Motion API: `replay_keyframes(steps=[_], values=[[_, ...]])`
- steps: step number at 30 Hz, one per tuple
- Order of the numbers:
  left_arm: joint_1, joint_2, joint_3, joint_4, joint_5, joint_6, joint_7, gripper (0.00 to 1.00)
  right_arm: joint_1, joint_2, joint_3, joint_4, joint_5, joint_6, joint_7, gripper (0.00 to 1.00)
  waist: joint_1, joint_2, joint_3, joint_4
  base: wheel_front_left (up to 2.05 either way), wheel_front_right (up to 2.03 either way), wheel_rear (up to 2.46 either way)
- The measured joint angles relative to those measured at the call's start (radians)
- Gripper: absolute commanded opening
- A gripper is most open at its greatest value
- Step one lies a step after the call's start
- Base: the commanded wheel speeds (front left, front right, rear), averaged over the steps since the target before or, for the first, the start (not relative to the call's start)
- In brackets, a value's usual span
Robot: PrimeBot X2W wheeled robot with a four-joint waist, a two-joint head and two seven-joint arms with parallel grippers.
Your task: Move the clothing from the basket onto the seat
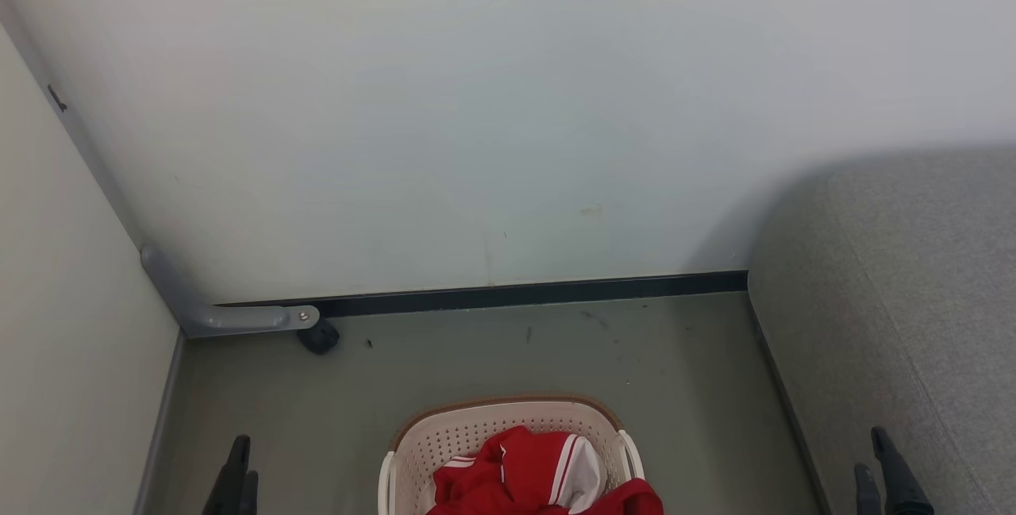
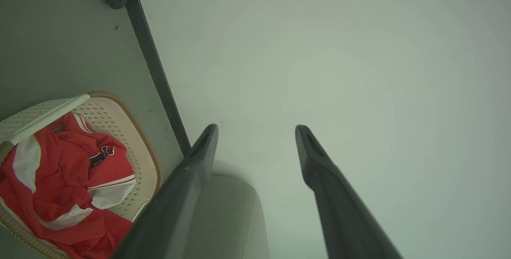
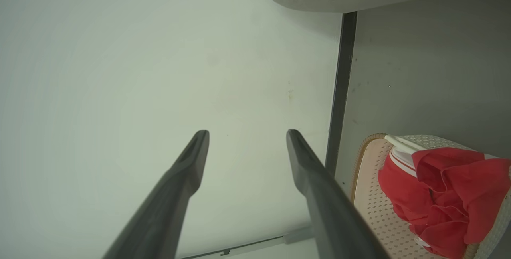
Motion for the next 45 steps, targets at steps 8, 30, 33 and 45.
replay_keyframes(steps=[8,30,33,45], values=[[0.0,0.0,-0.012,-0.028,-0.003,0.0,-0.026,1.0,-0.002,-0.001,0.019,-0.02,-0.005,0.0,-0.024,1.0,0.0,0.0,0.0,0.0,0.0,0.0,0.0],[0.0,0.064,-0.082,-0.082,0.181,0.0,-0.121,1.0,-0.024,-0.058,0.119,-0.067,-0.18,0.0,-0.115,1.0,0.0,0.0,0.004,-0.001,0.0,0.0,0.0],[0.0,0.066,-0.09,-0.089,0.207,0.0,-0.131,1.0,-0.027,-0.067,0.136,-0.07,-0.22,0.0,-0.127,1.0,0.0,0.0,0.004,-0.001,0.0,0.0,0.0],[0.0,0.097,-0.126,-0.12,0.377,0.018,-0.182,1.0,-0.044,-0.093,0.192,-0.082,-0.374,0.0,-0.176,1.0,0.0,0.0,0.005,0.003,0.0,0.0,0.0]])
